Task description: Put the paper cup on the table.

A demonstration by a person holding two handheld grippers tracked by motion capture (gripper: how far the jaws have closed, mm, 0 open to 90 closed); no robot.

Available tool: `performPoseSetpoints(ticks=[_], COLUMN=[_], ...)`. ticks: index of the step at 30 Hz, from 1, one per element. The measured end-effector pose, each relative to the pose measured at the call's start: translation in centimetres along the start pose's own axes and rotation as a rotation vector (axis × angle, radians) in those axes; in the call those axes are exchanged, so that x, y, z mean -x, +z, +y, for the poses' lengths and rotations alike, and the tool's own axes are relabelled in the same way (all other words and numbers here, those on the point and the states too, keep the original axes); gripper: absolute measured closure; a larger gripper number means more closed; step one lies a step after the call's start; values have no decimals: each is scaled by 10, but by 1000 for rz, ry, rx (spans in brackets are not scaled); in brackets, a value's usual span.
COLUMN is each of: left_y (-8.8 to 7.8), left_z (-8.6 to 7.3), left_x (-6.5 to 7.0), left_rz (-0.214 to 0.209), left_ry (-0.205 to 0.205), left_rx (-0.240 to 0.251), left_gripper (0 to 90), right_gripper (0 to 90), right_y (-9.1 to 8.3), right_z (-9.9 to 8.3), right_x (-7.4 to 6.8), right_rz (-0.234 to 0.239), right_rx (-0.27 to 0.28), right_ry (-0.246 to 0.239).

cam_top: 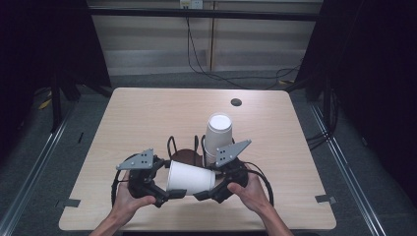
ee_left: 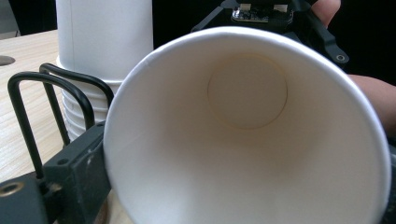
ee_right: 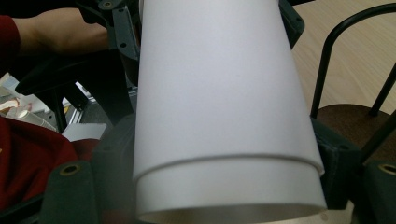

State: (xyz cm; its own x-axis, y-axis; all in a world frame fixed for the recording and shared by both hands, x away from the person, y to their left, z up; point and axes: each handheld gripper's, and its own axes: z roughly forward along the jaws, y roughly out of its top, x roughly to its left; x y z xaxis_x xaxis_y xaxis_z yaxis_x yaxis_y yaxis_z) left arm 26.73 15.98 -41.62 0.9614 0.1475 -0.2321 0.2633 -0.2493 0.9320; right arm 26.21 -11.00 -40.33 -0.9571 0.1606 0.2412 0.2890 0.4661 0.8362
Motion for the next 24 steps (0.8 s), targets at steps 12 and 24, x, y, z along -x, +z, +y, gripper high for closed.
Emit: performPoseSetpoints(ticks=[12, 24], left_y=[-1, -1], left_z=[4, 8], left_x=[-1, 3], left_rz=[-19, -19], left_ry=[-11, -9], left_rx=[-23, -50], left_gripper=[114, 152], right_gripper=[242, 202], right_y=[1, 0], right_z=[-3, -7], right_x=[2, 5], right_rz=[7, 10], right_rx=[-29, -10], right_ry=[-4, -5])
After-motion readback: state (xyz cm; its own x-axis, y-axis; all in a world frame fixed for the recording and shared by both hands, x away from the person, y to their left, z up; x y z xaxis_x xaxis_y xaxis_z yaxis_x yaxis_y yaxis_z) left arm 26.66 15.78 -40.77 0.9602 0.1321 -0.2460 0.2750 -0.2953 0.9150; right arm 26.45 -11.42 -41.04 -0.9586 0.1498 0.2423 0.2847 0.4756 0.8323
